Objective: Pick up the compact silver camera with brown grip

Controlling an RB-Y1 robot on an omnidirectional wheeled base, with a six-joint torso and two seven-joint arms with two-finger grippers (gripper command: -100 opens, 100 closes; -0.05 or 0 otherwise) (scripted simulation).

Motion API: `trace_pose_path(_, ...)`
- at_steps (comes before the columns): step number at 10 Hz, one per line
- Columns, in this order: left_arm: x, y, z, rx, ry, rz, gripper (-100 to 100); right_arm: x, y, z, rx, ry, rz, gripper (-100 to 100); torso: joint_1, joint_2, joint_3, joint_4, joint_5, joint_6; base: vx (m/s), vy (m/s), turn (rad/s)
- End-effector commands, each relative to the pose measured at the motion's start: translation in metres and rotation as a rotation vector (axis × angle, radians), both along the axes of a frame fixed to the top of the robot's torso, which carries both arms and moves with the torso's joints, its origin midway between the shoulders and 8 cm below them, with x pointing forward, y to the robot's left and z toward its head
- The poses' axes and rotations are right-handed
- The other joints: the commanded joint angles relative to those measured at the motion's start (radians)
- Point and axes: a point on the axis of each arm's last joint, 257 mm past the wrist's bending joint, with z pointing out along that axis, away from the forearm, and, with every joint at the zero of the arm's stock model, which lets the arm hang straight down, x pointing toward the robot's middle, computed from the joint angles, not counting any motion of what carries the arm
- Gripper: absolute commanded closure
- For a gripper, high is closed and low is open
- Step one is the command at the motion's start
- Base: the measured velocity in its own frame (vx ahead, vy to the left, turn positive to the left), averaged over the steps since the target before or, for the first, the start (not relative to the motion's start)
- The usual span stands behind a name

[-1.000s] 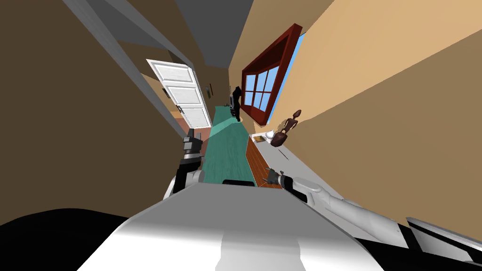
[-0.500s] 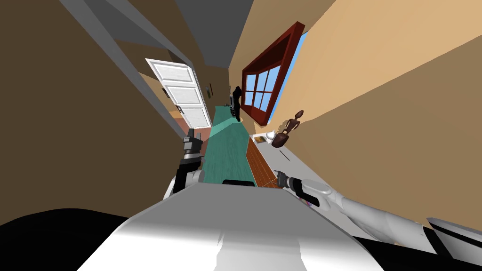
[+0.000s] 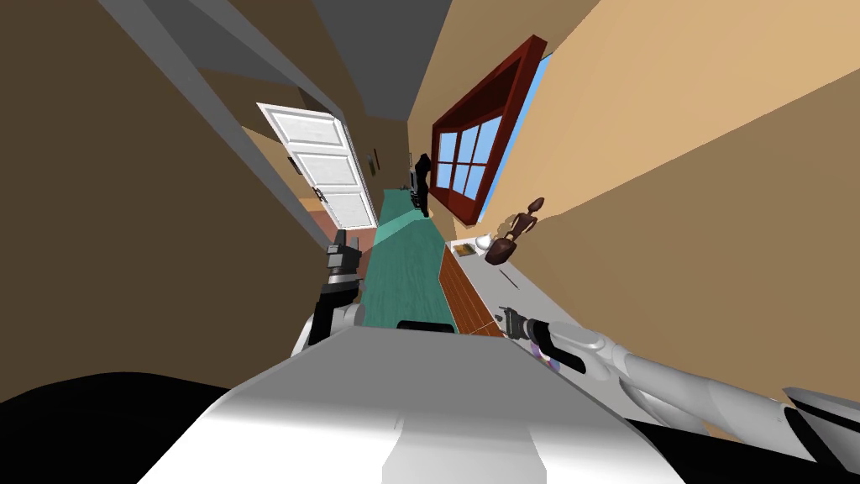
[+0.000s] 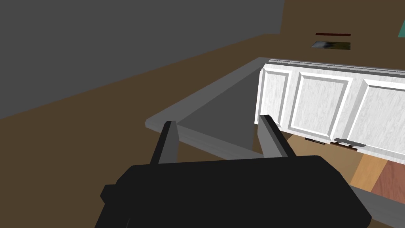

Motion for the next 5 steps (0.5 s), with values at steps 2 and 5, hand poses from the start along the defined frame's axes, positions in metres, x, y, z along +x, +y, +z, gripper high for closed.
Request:
trace_pose_path(2, 0.000, 0.000, 0.000, 0.000, 0.000, 0.000, 0, -0.001, 0.001, -0.008, 0.000, 0.000, -0.009, -100, 0.000, 0.000, 0.000, 0.000, 0.000, 0.000, 0.005, -0.002, 0.032)
trace_pose_path(5, 0.000, 0.000, 0.000, 0.000, 0.000, 0.000, 0, -0.003, 0.002, -0.016, 0.001, 0.000, -0.016, -100, 0.000, 0.000, 0.000, 0.000, 0.000, 0.000, 0.013, -0.008, 0.046)
